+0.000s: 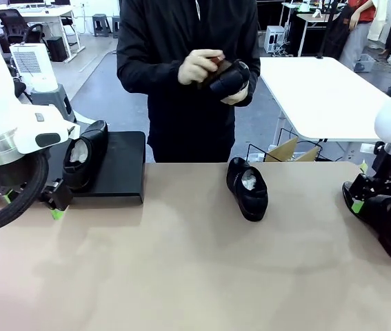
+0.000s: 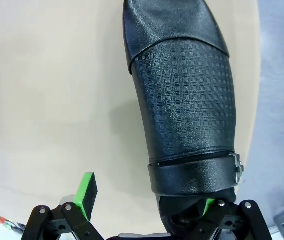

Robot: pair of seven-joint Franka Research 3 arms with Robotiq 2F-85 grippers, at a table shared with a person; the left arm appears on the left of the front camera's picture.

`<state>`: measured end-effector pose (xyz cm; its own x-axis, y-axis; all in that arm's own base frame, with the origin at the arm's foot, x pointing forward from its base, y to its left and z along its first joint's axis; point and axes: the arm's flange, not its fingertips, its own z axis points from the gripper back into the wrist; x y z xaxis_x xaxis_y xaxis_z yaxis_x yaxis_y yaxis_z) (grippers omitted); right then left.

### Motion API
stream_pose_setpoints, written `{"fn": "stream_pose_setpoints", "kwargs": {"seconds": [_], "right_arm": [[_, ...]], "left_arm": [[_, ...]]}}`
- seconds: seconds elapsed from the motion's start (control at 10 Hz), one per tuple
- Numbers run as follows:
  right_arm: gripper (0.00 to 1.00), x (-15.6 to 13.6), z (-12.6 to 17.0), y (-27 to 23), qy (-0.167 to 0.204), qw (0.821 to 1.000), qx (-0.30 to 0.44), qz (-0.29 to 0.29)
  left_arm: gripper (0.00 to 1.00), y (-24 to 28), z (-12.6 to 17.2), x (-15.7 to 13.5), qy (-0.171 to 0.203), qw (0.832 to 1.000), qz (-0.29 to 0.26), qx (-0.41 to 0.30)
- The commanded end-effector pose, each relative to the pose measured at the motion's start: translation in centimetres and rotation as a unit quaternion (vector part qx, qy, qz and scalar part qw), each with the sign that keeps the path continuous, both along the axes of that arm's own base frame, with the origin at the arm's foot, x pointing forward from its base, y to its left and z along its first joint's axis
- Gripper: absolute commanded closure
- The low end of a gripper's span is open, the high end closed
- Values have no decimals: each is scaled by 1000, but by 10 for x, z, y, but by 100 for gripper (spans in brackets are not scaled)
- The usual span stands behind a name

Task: Organize the shoes by placing them on the stand.
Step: Pick up one Shoe and place it in the middle of the table.

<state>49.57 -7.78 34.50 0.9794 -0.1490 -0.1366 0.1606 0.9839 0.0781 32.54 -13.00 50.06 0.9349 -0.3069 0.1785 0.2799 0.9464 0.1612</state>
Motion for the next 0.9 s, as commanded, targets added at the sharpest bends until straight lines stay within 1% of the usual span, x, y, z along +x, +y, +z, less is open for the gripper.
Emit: {"fn": "stream_pose_setpoints", "kwargs": {"seconds": [0.0,0.1,0.2,0.3,0.4,0.5,0.6,0.7,0.8], "right_arm": [[0,1,-3,1,1,1000,-1,3],[0,0,0,0,0,1000,0,0],[0,6,-3,-1,-10,1000,-9,13],[0,10,-4,-3,-18,1000,-13,13],[0,11,-5,-5,-15,1000,-6,10],[0,14,-8,-2,-4,1000,-3,12],[0,17,-12,0,0,1000,-14,12],[0,20,-16,0,1,1000,-21,10],[0,22,-17,1,-6,1000,-17,12]], "left_arm": [[6,0,-1,0,-4,1000,5,-9],[6,0,-1,0,-4,1000,5,-9],[6,0,-1,0,-4,1000,5,-9],[6,0,-1,0,-4,1000,5,-9],[6,0,-1,0,-4,1000,5,-9],[6,0,-1,0,-4,1000,5,-9],[6,0,-1,0,-4,1000,5,-9],[6,0,-1,0,-4,1000,5,-9],[6,0,-1,0,-4,1000,5,-9]]}}
